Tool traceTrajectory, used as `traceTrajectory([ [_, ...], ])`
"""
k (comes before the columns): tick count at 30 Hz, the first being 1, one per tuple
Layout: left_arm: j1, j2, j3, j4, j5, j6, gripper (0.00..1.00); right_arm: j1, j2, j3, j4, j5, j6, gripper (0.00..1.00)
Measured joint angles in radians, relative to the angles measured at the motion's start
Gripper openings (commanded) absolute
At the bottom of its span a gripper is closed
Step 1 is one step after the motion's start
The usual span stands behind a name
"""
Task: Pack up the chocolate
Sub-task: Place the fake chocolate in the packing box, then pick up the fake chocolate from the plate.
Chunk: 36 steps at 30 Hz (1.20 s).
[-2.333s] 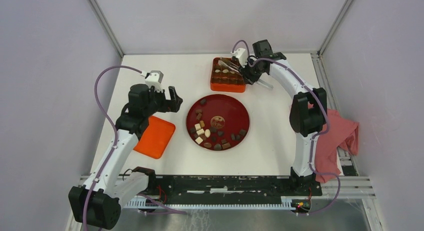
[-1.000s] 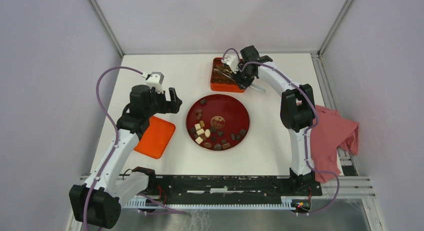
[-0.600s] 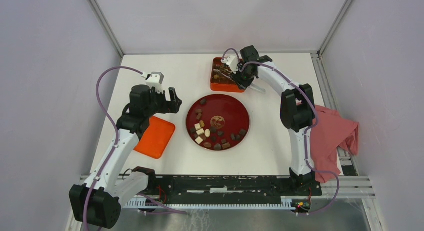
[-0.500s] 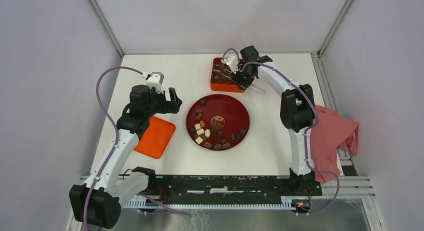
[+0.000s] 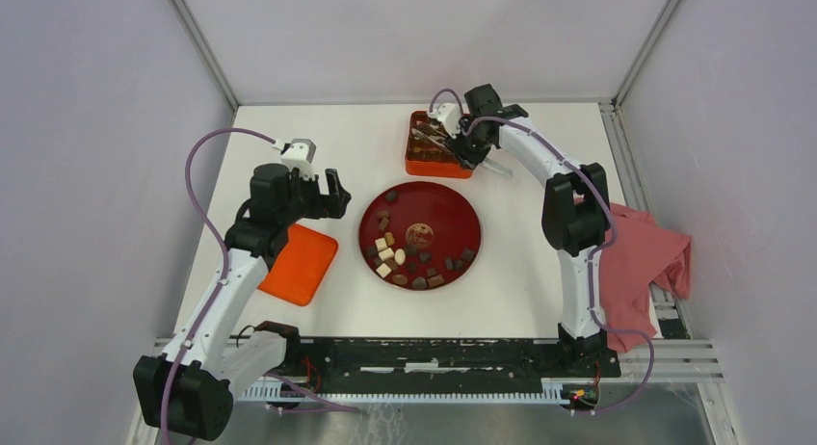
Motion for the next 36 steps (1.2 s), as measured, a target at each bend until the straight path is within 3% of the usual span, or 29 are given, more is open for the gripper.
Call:
traceTrajectory([
  [9,0.000,-0.006,-0.005,0.000,-0.003,0.000,0.95,-0.011,-0.159,-0.066,0.010,-0.069,-0.009,0.38],
  [21,0.000,-0.015,-0.014,0.001,-0.026,0.000,0.95,-0.011,-0.640,-0.615,0.027,-0.261,-0.165,0.38],
  [28,0.000,-0.014,-0.014,0.001,-0.026,0.000,0.95,0.027,-0.692,-0.762,-0.035,-0.239,-0.288,0.38],
  [36,0.000,-0.011,-0.015,0.000,-0.026,0.000,0.95,0.129,-0.707,-0.841,-0.048,-0.172,-0.318,0.38],
])
